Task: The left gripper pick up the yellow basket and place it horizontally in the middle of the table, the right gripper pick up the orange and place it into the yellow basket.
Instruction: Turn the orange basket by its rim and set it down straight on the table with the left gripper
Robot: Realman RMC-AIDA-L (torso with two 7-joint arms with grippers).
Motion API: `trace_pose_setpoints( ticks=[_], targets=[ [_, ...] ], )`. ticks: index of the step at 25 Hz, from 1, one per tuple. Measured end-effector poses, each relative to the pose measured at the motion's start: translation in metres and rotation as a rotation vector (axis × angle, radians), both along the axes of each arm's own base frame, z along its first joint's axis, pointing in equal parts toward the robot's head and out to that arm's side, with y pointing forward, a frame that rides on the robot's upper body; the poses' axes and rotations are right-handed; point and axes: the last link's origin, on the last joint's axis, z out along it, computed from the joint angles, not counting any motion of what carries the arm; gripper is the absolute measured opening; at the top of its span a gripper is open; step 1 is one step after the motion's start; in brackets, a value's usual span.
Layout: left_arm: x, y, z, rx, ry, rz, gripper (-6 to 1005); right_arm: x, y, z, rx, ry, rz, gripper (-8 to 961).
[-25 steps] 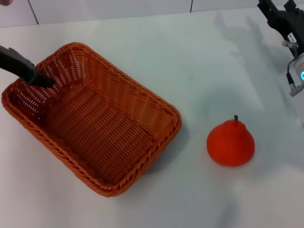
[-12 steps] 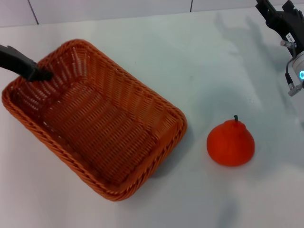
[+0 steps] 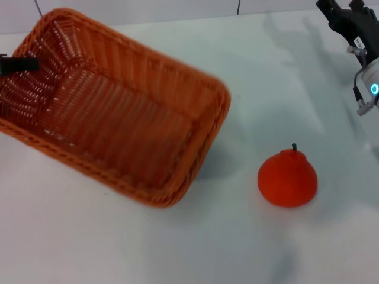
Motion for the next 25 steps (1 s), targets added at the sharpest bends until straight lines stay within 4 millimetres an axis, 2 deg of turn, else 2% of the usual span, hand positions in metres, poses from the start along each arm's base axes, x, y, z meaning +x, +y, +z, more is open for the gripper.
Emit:
trace_pose_setpoints(
  ticks=[6,10,18,21,22,25],
  targets=[
    [-0.021,-0.016,-0.004,0.102,-0.221,0.2,170,-0.004,0.003,-0.001,-0.007,-0.003,0.009,942],
    [-0.03,-0.035,-0.019,0.165,-0.328,0.264,170,-0.005,0.003,-0.002,-0.009,-0.003,0.011,941],
    [-0.043,-0.054,-0.047,0.213,-0.354,0.354,171,-0.004,0.003,-0.002,-0.014,0.006,0.009,941],
    [-0.046,-0.057,-0.051,0.225,-0.357,0.369,170,-0.003,0.003,-0.002,-0.016,0.005,0.008,941],
    [-0.051,-0.063,-0.059,0.227,-0.385,0.392,169,-0.003,0.002,-0.003,-0.017,0.006,0.007,941],
    [-0.056,-0.069,-0.064,0.235,-0.428,0.416,171,-0.002,0.002,-0.003,-0.021,0.005,0.002,941]
  ],
)
